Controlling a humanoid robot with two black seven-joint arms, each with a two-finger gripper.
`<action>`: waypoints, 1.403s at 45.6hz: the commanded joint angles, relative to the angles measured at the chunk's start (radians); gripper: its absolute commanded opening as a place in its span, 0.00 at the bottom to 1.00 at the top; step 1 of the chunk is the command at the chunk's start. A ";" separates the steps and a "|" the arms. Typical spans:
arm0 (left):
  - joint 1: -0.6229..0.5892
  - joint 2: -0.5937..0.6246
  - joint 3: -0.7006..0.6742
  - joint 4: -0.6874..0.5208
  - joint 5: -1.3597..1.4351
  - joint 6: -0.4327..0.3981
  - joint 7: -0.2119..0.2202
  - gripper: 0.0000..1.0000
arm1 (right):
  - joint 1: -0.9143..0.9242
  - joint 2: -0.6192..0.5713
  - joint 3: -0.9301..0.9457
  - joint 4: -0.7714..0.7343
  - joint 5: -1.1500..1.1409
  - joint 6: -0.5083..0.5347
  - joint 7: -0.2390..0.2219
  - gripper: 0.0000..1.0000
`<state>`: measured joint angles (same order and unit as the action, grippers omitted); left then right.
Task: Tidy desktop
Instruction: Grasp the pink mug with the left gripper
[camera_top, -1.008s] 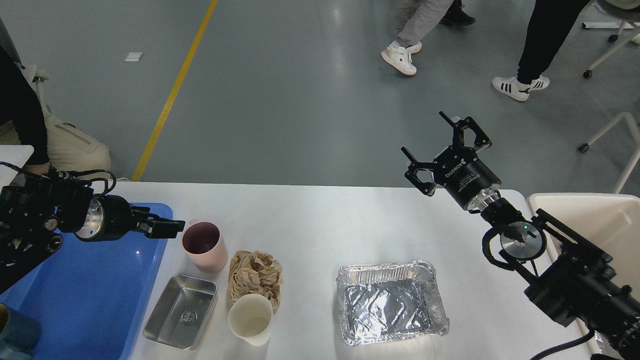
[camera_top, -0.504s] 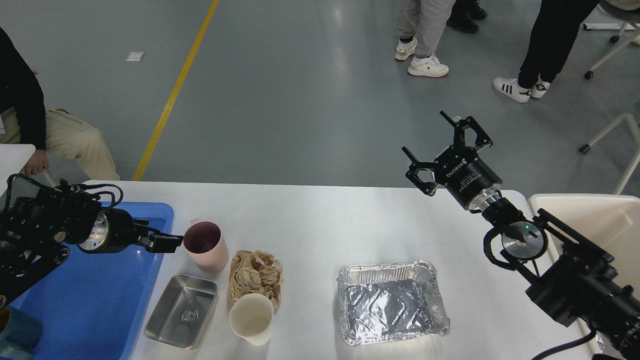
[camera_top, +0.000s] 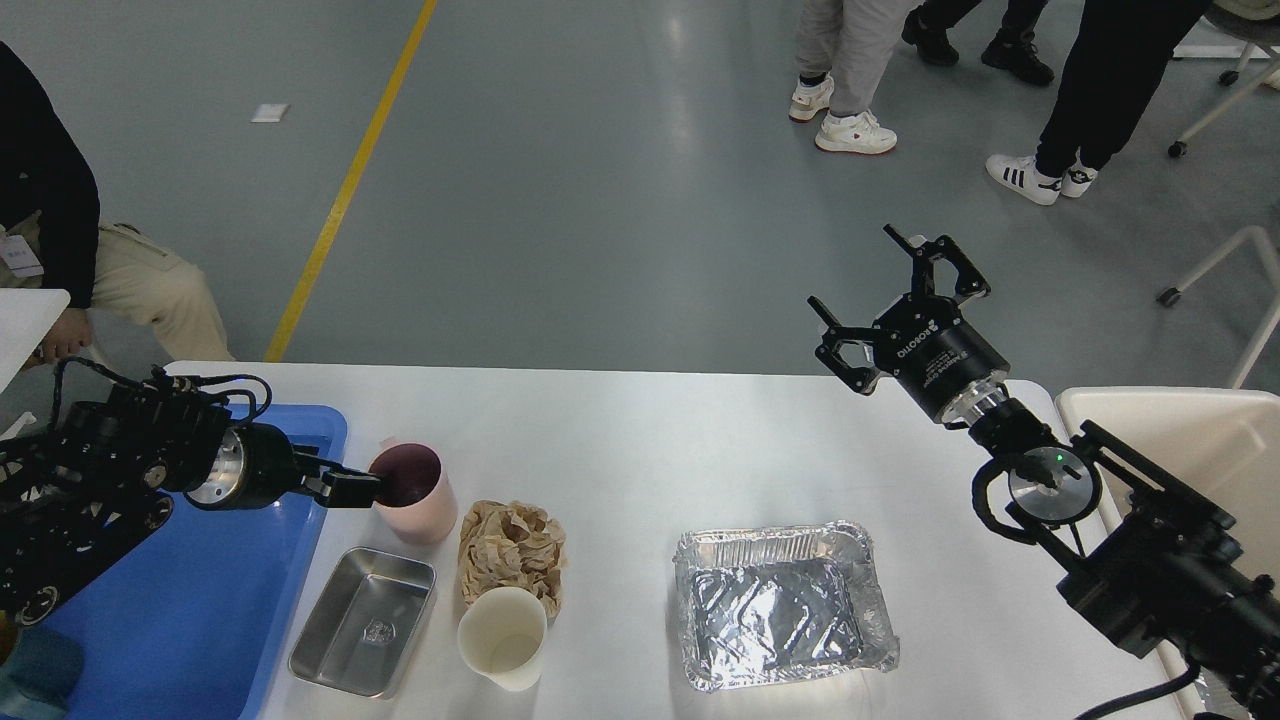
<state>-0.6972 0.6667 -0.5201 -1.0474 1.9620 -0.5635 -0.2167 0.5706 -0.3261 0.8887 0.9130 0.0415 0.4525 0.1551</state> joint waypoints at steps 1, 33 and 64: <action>-0.001 -0.010 0.000 0.015 0.000 0.001 -0.004 0.95 | -0.005 -0.010 0.004 0.009 0.000 0.000 0.001 1.00; 0.002 -0.036 0.009 0.099 0.081 0.043 -0.095 0.73 | -0.018 -0.018 0.007 0.023 0.000 0.000 0.000 1.00; -0.012 -0.030 0.061 0.119 0.104 0.079 -0.168 0.20 | -0.020 -0.019 0.009 0.021 0.000 0.002 0.000 1.00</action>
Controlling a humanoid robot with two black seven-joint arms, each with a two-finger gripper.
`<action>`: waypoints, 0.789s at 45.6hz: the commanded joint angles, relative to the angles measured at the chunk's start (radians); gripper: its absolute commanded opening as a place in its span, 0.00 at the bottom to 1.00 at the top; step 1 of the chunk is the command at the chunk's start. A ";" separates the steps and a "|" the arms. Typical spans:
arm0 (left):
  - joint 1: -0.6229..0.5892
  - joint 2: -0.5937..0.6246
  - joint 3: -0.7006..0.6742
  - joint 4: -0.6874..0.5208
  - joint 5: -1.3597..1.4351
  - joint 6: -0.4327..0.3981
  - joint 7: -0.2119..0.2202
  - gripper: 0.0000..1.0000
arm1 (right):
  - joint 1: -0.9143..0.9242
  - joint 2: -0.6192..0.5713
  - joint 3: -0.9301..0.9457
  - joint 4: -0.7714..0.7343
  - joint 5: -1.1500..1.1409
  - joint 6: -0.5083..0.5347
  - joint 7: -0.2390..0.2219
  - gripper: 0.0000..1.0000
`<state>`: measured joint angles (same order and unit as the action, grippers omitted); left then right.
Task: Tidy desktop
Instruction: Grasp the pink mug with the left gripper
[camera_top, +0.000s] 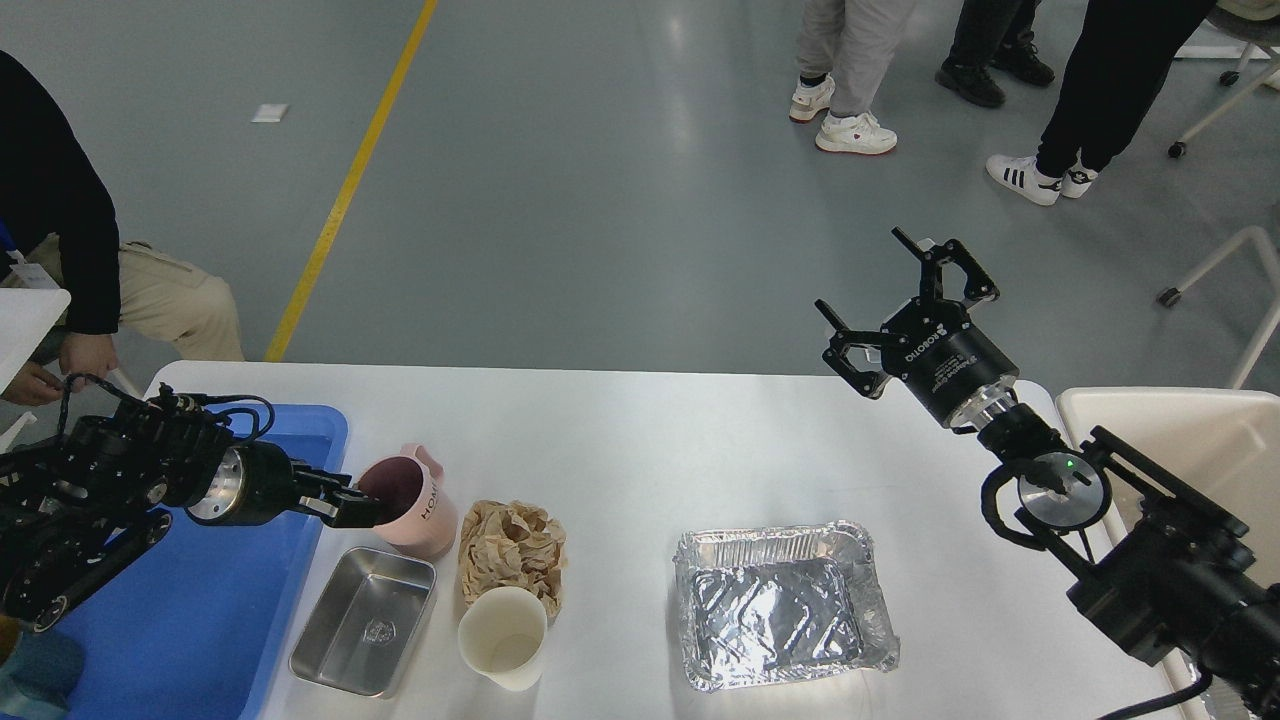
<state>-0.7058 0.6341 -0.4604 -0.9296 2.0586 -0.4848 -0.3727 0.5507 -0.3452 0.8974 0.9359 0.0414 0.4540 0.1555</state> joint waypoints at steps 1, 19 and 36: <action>-0.003 0.003 0.002 0.001 0.008 0.000 -0.014 0.20 | 0.000 0.000 0.000 -0.002 0.000 0.000 -0.001 1.00; -0.003 0.012 0.002 0.003 0.020 0.000 -0.037 0.09 | -0.002 0.000 -0.002 0.000 0.000 -0.001 0.001 1.00; -0.012 0.012 0.002 0.003 0.020 0.000 -0.040 0.05 | -0.002 0.006 -0.002 -0.002 -0.002 -0.001 0.001 1.00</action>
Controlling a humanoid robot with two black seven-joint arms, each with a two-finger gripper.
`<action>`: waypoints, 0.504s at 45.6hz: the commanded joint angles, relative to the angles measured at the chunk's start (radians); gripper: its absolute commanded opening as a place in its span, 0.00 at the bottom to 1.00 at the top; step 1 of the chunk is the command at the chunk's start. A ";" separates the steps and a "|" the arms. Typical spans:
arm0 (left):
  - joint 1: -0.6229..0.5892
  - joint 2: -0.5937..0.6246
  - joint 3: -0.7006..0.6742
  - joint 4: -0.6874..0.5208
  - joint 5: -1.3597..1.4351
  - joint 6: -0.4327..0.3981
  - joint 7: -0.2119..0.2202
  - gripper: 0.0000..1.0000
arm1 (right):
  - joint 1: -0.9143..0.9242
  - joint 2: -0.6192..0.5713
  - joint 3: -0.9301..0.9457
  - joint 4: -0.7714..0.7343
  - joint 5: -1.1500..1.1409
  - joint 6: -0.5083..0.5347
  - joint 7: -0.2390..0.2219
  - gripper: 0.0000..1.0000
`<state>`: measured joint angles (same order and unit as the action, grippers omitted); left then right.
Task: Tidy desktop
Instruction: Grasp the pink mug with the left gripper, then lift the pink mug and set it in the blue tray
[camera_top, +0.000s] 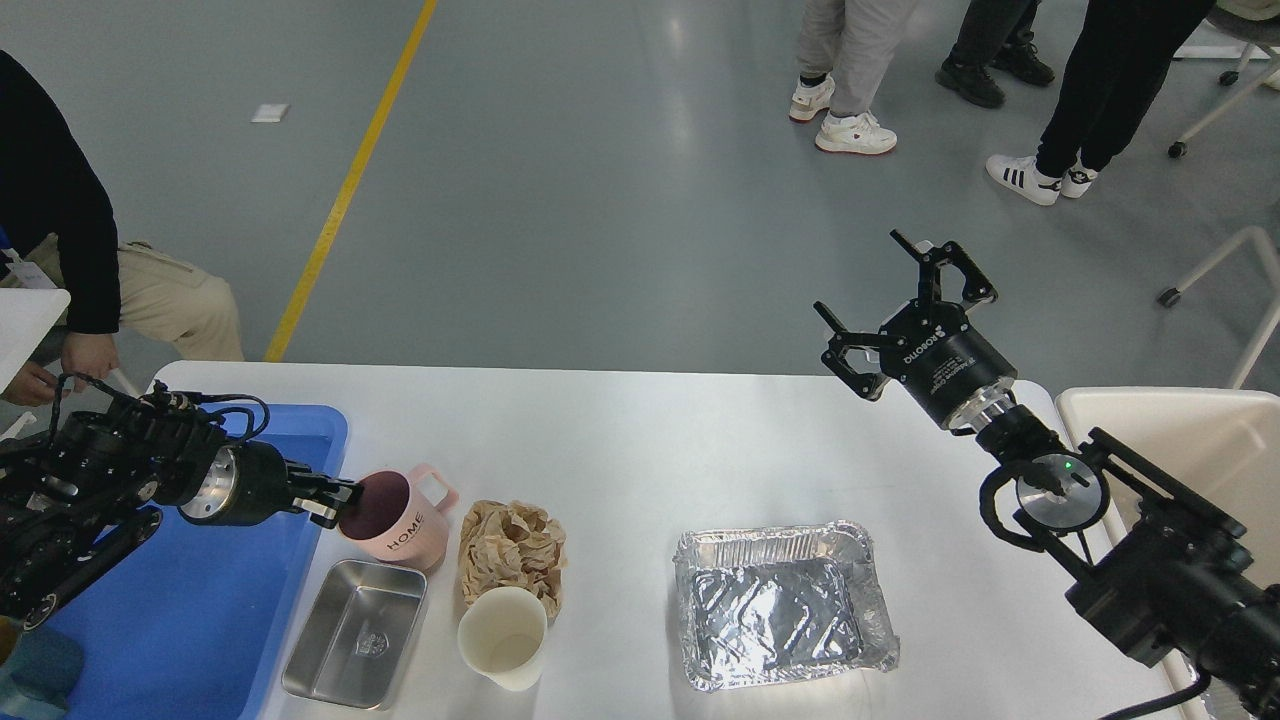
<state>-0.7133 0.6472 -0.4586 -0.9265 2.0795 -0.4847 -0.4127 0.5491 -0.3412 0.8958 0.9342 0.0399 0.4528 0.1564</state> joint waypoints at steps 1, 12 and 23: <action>-0.008 -0.001 0.000 0.000 -0.001 0.000 0.000 0.05 | 0.000 0.002 0.000 0.000 0.000 0.000 0.000 1.00; -0.058 0.009 0.000 0.014 -0.013 -0.002 -0.014 0.02 | 0.000 0.004 0.000 0.002 0.000 0.000 0.000 1.00; -0.066 0.044 -0.005 -0.014 -0.015 -0.014 -0.077 0.03 | 0.002 0.007 0.000 0.000 0.000 -0.002 0.000 1.00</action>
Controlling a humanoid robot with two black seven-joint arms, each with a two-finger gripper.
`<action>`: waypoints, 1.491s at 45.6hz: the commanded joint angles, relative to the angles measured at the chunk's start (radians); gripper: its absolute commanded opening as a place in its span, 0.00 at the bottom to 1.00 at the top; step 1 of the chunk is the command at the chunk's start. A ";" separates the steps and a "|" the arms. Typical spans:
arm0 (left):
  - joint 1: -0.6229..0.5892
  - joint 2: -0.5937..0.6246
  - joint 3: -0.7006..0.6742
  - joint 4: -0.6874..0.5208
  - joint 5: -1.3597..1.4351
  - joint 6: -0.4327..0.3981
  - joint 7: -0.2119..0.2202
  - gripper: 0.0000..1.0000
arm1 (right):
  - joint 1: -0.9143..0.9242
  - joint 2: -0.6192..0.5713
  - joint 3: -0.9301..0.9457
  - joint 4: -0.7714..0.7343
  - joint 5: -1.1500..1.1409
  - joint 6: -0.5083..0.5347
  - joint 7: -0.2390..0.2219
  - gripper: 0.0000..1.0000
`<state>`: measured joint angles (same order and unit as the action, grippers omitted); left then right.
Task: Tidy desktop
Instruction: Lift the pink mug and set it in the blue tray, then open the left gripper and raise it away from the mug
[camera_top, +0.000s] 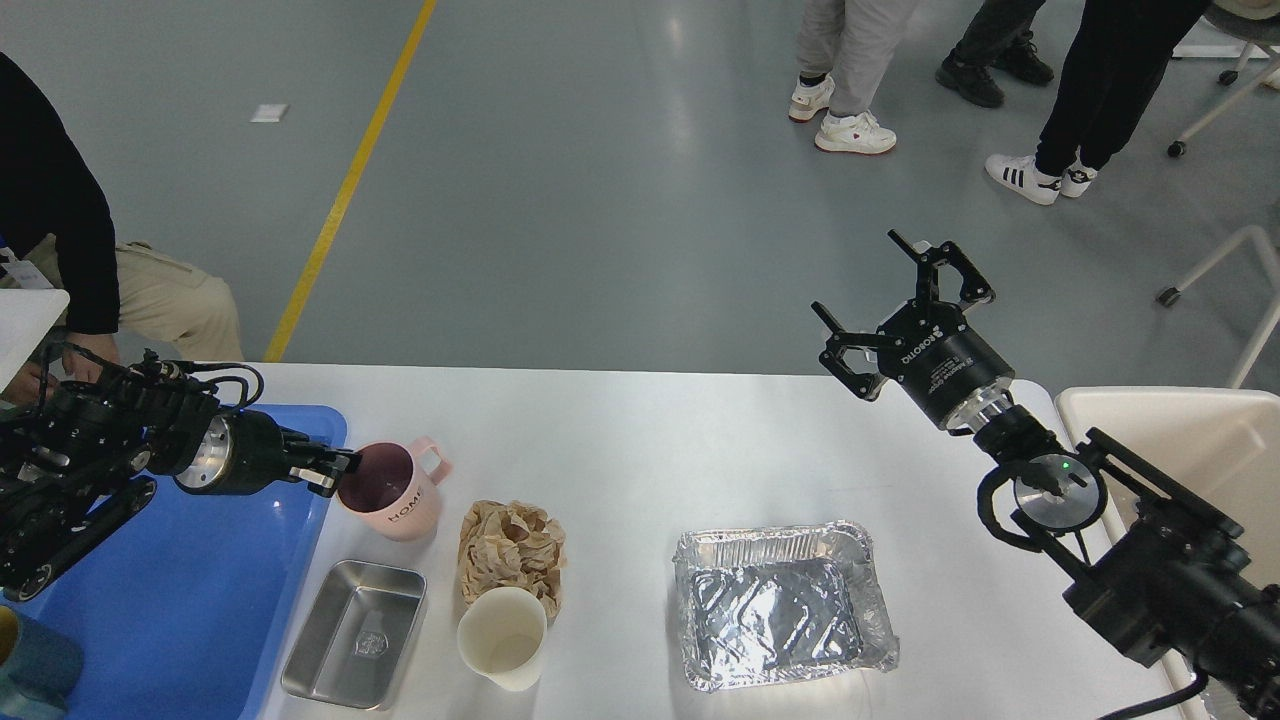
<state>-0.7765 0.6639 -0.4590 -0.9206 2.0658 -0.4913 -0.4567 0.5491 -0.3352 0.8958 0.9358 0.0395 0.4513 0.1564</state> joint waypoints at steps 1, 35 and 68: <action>-0.004 0.040 -0.006 -0.026 -0.001 -0.009 -0.039 0.03 | 0.000 0.001 0.000 -0.002 0.000 -0.002 0.000 1.00; 0.069 0.704 0.000 -0.415 -0.104 0.066 -0.131 0.04 | 0.005 -0.010 0.000 -0.005 0.000 -0.003 -0.002 1.00; 0.321 0.657 0.000 -0.347 -0.010 0.237 -0.119 0.05 | -0.005 -0.008 0.003 -0.003 -0.001 0.000 0.000 1.00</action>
<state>-0.4734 1.3520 -0.4587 -1.3015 2.0412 -0.2560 -0.5755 0.5446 -0.3451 0.8975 0.9332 0.0395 0.4510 0.1564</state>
